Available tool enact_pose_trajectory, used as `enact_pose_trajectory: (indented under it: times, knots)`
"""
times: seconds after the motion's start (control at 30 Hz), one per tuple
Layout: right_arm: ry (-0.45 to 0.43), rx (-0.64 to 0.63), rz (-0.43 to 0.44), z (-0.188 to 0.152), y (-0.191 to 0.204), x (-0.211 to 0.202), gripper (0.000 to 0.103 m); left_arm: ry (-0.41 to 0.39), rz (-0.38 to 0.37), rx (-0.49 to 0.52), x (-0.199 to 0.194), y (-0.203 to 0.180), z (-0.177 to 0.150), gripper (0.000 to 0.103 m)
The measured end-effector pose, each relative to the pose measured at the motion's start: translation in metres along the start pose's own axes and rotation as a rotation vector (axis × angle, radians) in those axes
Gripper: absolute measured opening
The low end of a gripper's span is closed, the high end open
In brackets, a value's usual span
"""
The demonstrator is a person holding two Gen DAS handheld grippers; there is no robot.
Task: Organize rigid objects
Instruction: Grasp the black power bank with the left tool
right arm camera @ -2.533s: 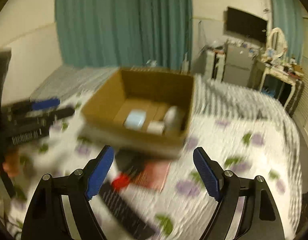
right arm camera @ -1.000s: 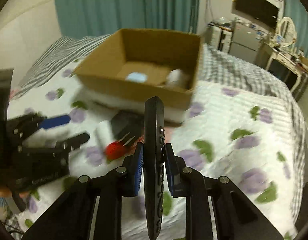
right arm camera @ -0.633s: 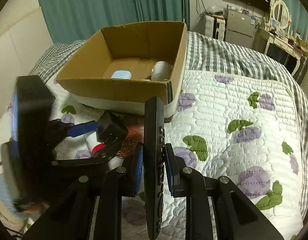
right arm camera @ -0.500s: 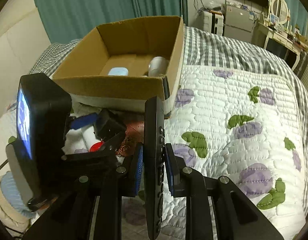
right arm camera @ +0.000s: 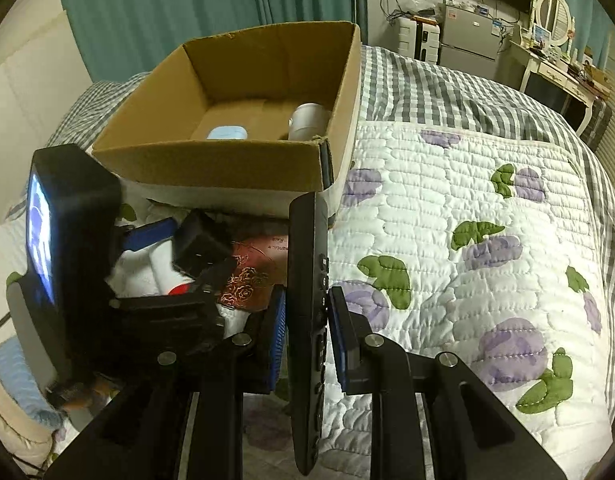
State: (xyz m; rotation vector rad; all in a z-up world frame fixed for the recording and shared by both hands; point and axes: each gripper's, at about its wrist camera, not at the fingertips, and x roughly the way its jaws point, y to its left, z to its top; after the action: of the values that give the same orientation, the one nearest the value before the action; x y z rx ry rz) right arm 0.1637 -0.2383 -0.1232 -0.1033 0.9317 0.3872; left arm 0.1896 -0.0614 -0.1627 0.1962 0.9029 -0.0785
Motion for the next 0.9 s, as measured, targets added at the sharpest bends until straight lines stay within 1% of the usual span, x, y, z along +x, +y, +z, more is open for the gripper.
enact_pose_trajectory:
  times: [0.1, 0.17, 0.23, 0.3, 0.37, 0.43, 0.5, 0.53, 0.63, 0.73, 0.77, 0.87, 0.9]
  knots:
    - [0.0, -0.003, -0.001, 0.0, 0.001, 0.0, 0.02, 0.008, -0.033, -0.037, -0.003, 0.017, -0.006, 0.072]
    - [0.001, -0.004, -0.001, 0.0, 0.001, 0.0, 0.02, 0.007, -0.041, -0.04, -0.004, 0.02, -0.01, 0.072]
    - [0.002, -0.003, 0.0, 0.0, 0.001, 0.001, 0.02, 0.006, -0.026, -0.001, -0.004, 0.014, -0.013, 0.072]
    - [0.003, -0.002, -0.001, 0.0, 0.001, 0.001, 0.02, -0.003, 0.02, 0.061, -0.004, 0.006, -0.019, 0.073]
    - [0.004, -0.004, -0.001, 0.0, 0.001, 0.001, 0.02, -0.005, 0.031, 0.071, -0.001, 0.004, -0.019, 0.075]
    - [0.006, -0.006, -0.002, 0.0, 0.001, 0.001, 0.02, -0.004, 0.009, 0.04, 0.004, 0.01, -0.018, 0.081]
    - [0.008, -0.006, -0.004, 0.0, 0.001, 0.002, 0.02, -0.001, -0.014, 0.009, 0.01, 0.017, -0.018, 0.084]
    - [0.009, -0.006, -0.004, 0.0, 0.001, 0.002, 0.02, 0.007, -0.04, -0.014, 0.014, 0.021, -0.018, 0.084]
    - [0.012, -0.008, -0.007, 0.0, 0.001, 0.003, 0.02, 0.015, -0.077, -0.043, 0.018, 0.03, -0.018, 0.084]
    - [0.012, -0.008, -0.007, 0.0, 0.001, 0.003, 0.02, 0.013, -0.073, -0.028, 0.016, 0.031, -0.019, 0.082]
    - [0.012, -0.007, -0.007, 0.0, 0.001, 0.003, 0.02, 0.025, -0.074, -0.017, 0.019, 0.03, -0.011, 0.081]
    - [0.012, -0.008, -0.006, 0.0, 0.001, 0.004, 0.02, 0.059, -0.078, -0.008, 0.018, 0.03, -0.009, 0.08]
    - [0.012, -0.008, -0.007, 0.0, 0.001, 0.004, 0.02, 0.063, -0.09, -0.015, 0.016, 0.033, -0.01, 0.08]
